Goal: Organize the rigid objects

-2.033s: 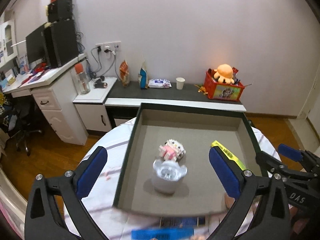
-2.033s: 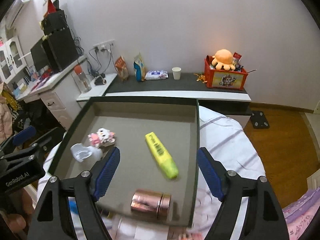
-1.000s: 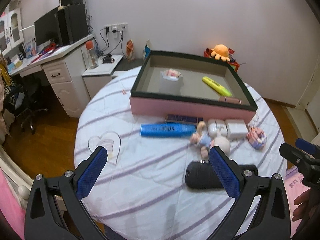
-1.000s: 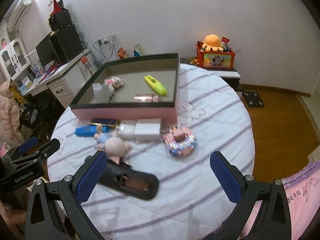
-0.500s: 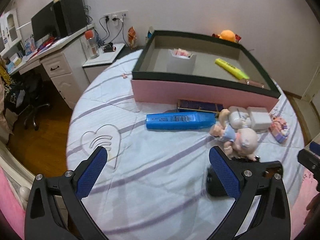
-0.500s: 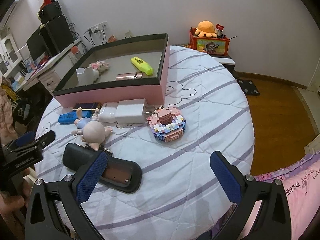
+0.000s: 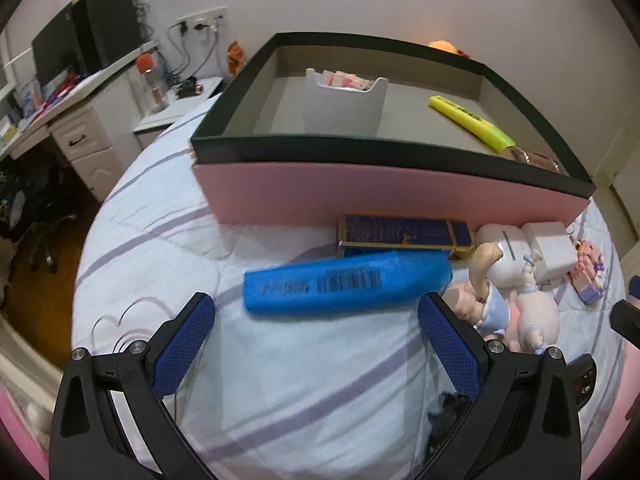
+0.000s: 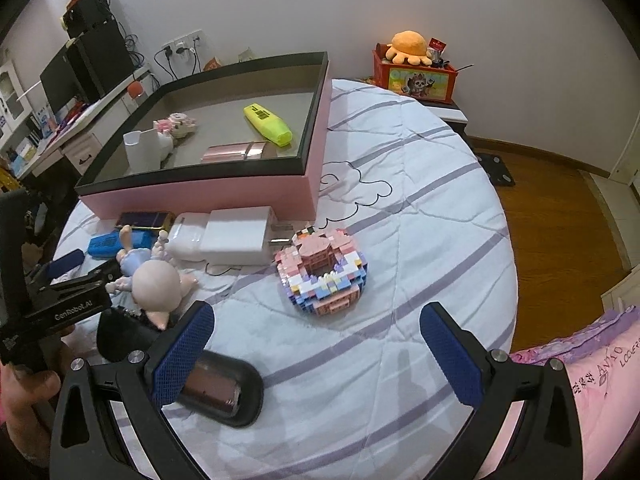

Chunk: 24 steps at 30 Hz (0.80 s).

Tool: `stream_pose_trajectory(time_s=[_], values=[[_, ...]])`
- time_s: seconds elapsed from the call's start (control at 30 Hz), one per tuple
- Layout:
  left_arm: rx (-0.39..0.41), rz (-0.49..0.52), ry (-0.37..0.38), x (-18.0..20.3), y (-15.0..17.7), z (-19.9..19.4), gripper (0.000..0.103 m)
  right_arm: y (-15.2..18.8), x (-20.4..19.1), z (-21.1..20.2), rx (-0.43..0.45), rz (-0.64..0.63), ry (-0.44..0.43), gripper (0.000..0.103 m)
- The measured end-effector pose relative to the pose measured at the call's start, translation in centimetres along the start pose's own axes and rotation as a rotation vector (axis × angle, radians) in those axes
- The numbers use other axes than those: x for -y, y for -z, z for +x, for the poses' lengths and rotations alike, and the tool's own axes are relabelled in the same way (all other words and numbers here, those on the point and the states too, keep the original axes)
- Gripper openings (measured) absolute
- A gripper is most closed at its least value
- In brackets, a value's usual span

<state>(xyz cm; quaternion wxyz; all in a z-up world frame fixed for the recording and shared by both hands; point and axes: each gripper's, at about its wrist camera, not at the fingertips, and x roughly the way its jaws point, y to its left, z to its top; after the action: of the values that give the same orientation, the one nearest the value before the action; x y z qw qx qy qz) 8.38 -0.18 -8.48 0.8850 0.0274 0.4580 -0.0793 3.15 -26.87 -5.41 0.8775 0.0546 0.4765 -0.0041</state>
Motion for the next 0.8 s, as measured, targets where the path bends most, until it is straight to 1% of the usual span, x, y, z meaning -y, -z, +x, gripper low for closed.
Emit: stream_pose_trajectory(time_s=[0.07,0.13,0.2,0.27,0.33,0.4,0.47,0.63,0.8], values=[[0.0,0.026,0.036,0.0,-0.2,0.3,0.103,-0.2,0.0,0.4,-0.005,-0.002,0.003,0.103],[0.002,0.059,0.046,0.1,-0.3,0.4,0.102,-0.4,0.1,0.7,-0.01,0.001,0.005,0.103],[-0.001,0.082,0.073,0.3,-0.4,0.5,0.096,-0.5,0.1,0.9,-0.012,0.002,0.006,0.103],[-0.003,0.091,0.083,0.4,-0.5,0.5,0.095,-0.6,0.0,1.1,-0.015,-0.001,0.009,0.103],[-0.004,0.105,0.095,0.5,-0.4,0.5,0.091,-0.7,-0.1,1.2,-0.017,-0.003,0.013,0.103],[-0.003,0.119,0.11,0.7,-0.2,0.2,0.083,-0.8,-0.1,1.4,-0.017,-0.004,0.017,0.103],[0.0,0.146,0.112,1.0,0.1,-0.1,0.078,-0.9,-0.1,1.4,-0.018,-0.004,0.016,0.103],[-0.003,0.136,0.136,0.8,0.0,-0.4,0.078,-0.9,0.0,1.4,-0.014,-0.004,0.015,0.103],[-0.012,0.182,0.121,1.2,-0.3,0.2,0.079,-0.9,0.3,1.3,-0.013,0.002,0.019,0.103]])
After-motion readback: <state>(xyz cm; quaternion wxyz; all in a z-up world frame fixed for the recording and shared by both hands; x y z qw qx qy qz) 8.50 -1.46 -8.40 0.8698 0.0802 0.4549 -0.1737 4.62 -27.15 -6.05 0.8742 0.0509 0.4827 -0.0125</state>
